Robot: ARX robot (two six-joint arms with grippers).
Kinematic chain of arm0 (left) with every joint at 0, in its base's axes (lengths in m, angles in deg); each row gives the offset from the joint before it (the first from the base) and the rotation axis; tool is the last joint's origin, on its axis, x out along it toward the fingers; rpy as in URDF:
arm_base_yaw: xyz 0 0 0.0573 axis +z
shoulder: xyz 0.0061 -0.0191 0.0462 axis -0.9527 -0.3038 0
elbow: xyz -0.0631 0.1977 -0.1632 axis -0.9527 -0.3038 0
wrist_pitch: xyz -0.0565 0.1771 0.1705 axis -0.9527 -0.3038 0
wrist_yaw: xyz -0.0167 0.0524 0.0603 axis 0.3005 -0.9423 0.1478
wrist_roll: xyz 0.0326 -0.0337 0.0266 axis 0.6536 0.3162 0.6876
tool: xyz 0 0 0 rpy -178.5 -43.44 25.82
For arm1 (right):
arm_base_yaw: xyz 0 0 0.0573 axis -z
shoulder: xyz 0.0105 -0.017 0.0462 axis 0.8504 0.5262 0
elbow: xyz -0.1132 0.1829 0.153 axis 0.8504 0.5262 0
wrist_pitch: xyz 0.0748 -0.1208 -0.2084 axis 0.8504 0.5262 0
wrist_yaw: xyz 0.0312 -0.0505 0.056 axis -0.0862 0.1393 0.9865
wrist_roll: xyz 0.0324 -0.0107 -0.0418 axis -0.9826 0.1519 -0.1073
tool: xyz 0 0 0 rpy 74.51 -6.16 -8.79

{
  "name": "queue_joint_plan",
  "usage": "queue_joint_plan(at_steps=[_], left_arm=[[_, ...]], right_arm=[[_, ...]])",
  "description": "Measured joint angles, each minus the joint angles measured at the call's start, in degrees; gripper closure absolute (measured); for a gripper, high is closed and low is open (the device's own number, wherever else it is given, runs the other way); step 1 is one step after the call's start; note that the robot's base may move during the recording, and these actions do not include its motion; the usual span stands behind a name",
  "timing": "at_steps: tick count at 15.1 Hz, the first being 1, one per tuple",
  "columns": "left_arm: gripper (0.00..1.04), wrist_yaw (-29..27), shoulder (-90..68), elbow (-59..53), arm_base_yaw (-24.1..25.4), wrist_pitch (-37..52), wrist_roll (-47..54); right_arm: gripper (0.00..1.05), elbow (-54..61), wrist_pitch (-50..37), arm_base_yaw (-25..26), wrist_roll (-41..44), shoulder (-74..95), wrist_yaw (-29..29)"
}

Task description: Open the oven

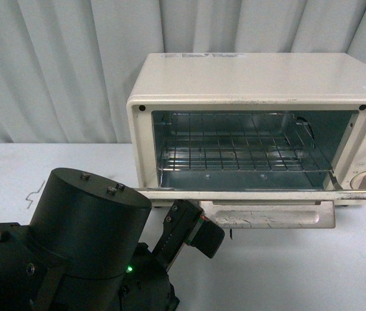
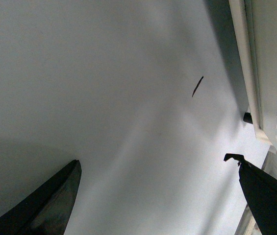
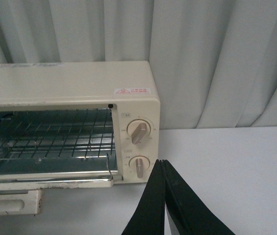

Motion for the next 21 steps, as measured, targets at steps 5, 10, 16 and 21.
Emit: queue_joint_plan(at_steps=[5,10,16,21], left_arm=[[0.07,0.1,0.0,0.0,0.0,0.0,0.0],[0.07,0.0,0.0,0.0,0.0,0.0,0.0],[0.07,0.1,0.0,0.0,0.0,0.0,0.0],[0.07,0.1,0.0,0.0,0.0,0.0,0.0]], right_arm=[[1.03,0.0,7.0,0.0,0.0,-7.7,0.0],[1.03,0.0,11.8,0.0,0.0,-12.8,0.0],[1.03,0.0,17.5,0.0,0.0,-18.6,0.0],[1.03,-0.1,28.2,0.0,0.0,-29.8,0.0]])
